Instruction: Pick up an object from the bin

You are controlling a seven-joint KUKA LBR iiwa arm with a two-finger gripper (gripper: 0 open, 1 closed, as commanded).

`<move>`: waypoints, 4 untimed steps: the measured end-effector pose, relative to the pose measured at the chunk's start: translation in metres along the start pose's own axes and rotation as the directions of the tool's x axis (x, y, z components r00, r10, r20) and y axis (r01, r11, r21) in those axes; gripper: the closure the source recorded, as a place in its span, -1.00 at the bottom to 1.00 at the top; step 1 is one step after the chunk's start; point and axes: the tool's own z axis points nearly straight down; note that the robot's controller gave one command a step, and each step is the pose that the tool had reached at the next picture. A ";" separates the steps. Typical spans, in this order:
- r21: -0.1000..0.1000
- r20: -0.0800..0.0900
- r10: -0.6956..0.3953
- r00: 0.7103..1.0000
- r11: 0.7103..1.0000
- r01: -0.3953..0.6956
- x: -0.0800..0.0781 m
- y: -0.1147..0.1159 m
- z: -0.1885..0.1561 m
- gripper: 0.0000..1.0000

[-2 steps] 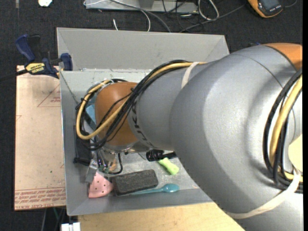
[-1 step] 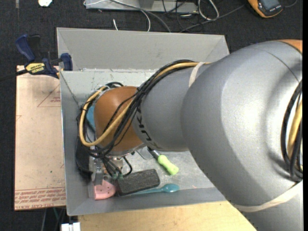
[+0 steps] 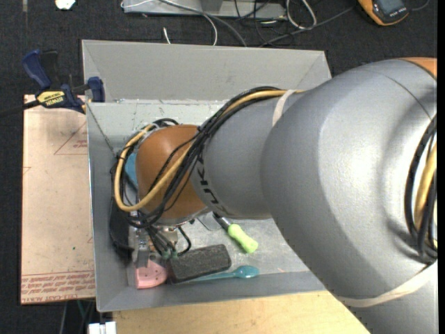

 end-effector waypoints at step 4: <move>-0.002 0.001 0.002 1.000 1.000 -0.002 0.000 0.001 -0.092 1.00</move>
Offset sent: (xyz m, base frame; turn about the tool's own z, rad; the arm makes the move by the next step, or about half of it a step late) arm 0.0000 -0.0003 0.0433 -0.0004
